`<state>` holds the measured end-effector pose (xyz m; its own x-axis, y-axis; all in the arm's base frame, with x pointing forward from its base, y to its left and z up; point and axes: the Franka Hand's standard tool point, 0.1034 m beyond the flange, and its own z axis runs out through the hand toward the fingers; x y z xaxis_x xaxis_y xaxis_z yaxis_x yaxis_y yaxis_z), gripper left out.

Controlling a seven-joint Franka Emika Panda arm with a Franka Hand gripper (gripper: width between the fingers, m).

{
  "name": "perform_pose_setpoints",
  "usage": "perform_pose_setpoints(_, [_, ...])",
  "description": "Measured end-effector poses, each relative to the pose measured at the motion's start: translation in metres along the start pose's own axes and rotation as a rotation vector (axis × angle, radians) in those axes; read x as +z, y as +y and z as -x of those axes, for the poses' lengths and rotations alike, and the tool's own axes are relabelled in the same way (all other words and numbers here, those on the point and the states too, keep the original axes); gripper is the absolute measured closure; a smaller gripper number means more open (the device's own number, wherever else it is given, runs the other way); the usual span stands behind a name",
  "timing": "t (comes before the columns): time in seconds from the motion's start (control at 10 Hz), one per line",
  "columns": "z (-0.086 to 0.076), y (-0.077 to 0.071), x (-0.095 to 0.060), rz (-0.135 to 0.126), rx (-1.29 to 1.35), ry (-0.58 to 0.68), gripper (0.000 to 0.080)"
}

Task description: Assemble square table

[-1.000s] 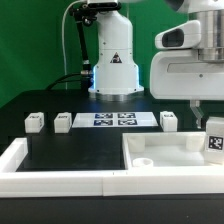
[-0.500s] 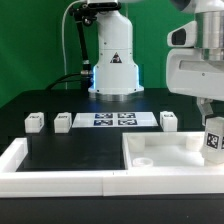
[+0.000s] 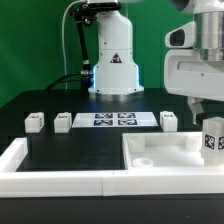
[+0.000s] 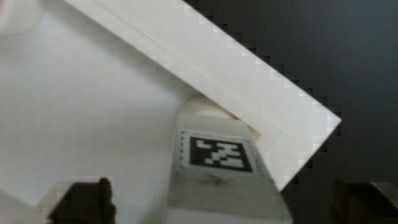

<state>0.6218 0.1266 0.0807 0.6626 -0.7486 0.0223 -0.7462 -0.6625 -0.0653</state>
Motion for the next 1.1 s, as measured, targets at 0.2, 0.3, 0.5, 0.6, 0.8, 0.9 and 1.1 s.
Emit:
perform_pose_setpoints(0.2, [-0.0008, -0.0009, -0.0003, -0.005, -0.18, 0.005, 0.0152])
perform_pose_setpoints(0.3, [-0.0011, -0.0015, -0.0005, -0.008, -0.301, 0.007, 0.0152])
perform_pose_setpoints(0.5, [-0.0011, -0.0015, -0.0007, -0.005, -0.536, 0.007, 0.0151])
perform_pose_setpoints(0.6, [-0.0011, -0.0015, -0.0007, -0.005, -0.603, 0.007, 0.0151])
perform_pose_setpoints(0.8, [0.0002, -0.002, -0.0004, 0.003, -0.815, 0.011, 0.0151])
perform_pose_setpoints(0.9, [0.0004, -0.0021, -0.0006, 0.011, -0.904, 0.015, 0.0151])
perform_pose_setpoints(1.1, [-0.001, -0.0013, -0.0014, 0.022, -1.045, 0.01, 0.0151])
